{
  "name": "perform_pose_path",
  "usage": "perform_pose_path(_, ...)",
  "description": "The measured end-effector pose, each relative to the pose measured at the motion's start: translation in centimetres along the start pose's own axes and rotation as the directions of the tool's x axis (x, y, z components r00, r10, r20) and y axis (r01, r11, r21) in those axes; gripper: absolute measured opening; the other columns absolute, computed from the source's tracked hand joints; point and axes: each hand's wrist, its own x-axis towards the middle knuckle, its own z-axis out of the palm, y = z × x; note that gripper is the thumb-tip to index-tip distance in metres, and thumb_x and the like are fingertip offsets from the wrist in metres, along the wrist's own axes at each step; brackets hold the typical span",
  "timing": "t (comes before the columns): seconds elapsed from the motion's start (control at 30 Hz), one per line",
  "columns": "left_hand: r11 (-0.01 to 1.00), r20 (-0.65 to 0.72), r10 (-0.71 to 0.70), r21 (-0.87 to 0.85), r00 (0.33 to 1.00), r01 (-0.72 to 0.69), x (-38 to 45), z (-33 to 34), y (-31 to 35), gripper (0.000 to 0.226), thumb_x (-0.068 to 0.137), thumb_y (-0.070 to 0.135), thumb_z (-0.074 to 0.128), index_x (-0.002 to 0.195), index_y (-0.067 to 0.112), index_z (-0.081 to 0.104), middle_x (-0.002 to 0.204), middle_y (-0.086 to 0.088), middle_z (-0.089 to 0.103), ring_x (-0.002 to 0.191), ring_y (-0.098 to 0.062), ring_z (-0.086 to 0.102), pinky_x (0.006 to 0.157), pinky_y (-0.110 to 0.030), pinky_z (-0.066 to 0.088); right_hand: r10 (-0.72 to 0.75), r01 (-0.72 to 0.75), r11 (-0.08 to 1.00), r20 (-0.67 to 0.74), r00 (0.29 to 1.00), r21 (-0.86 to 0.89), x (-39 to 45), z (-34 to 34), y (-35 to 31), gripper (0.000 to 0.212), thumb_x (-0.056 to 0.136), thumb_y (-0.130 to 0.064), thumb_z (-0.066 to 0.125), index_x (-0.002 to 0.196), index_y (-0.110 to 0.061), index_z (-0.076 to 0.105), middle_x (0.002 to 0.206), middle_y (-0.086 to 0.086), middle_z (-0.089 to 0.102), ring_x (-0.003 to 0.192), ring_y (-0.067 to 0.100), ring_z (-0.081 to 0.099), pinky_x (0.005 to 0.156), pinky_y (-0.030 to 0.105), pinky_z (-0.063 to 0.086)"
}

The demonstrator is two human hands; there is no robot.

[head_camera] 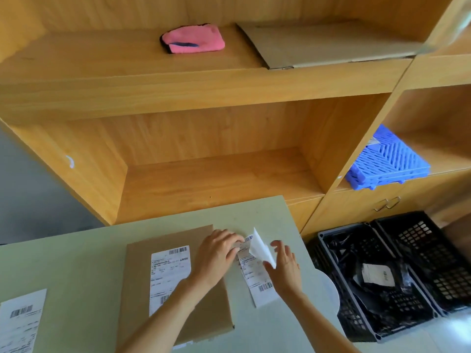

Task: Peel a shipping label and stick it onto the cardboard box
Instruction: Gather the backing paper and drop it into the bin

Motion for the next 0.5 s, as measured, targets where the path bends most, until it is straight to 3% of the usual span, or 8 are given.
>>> perform_pose_path(0.13, 0.992, 0.237, -0.1, 0.1, 0.966, 0.078, 3.0, 3.8, 0.2, 0.05, 0.089, 0.035, 0.068, 0.137, 0.031, 0.054, 0.136, 0.011, 0.058, 0.129, -0.013, 0.048, 0.113, -0.032, 0.032, 0.069, -0.066, 0.997, 0.071, 0.995, -0.045, 1.7, 0.9, 1.9, 0.057, 0.083, -0.032, 0.073, 0.129, -0.025, 0.039, 0.127, -0.002, 0.051, 0.111, 0.022, 0.053, 0.089, 0.034, 0.047)
perform_pose_path(0.2, 0.978, 0.365, -0.122, 0.201, 0.923, 0.05, 3.7, 5.3, -0.2, 0.056, 0.09, 0.041, 0.064, 0.143, 0.03, 0.048, 0.145, 0.011, 0.051, 0.138, -0.015, 0.038, 0.116, -0.033, 0.021, 0.091, -0.087, 0.995, 0.106, 0.99, -0.042, 2.5, 1.3, 2.4, 0.054, 0.083, -0.033, 0.073, 0.124, -0.025, 0.039, 0.123, -0.002, 0.052, 0.109, 0.02, 0.054, 0.089, 0.033, 0.047)
perform_pose_path(0.33, 0.951, 0.542, -0.149, 0.307, 0.827, -0.03, 4.1, 7.7, -0.6, 0.04, 0.092, 0.031, 0.064, 0.131, 0.022, 0.061, 0.136, 0.003, 0.061, 0.132, -0.019, 0.047, 0.111, -0.034, 0.028, 0.12, -0.121, 0.993, 0.183, 0.976, -0.003, 4.2, 1.3, 3.2, 0.037, 0.087, -0.026, 0.069, 0.112, -0.021, 0.042, 0.113, -0.002, 0.06, 0.099, 0.021, 0.062, 0.079, 0.032, 0.048)
perform_pose_path(0.4, 0.951, 0.564, -0.139, 0.305, 0.814, -0.048, 4.6, 8.6, -0.5, 0.03, 0.091, 0.03, 0.064, 0.12, 0.02, 0.066, 0.125, 0.003, 0.067, 0.123, -0.019, 0.054, 0.107, -0.033, 0.034, 0.127, -0.127, 0.992, 0.209, 0.97, -0.009, 5.3, 0.8, 3.6, 0.03, 0.09, -0.024, 0.067, 0.111, -0.02, 0.047, 0.113, 0.0, 0.064, 0.098, 0.02, 0.065, 0.074, 0.029, 0.047)
perform_pose_path(0.5, 0.946, 0.591, -0.121, 0.311, 0.798, -0.087, 5.7, 9.1, -0.4, 0.028, 0.093, 0.026, 0.061, 0.12, 0.021, 0.064, 0.124, 0.002, 0.066, 0.12, -0.02, 0.054, 0.103, -0.033, 0.036, 0.127, -0.129, 0.992, 0.213, 0.969, -0.005, 6.9, -0.2, 3.7, 0.024, 0.091, -0.025, 0.066, 0.109, -0.019, 0.052, 0.112, 0.003, 0.067, 0.099, 0.022, 0.066, 0.071, 0.029, 0.046)
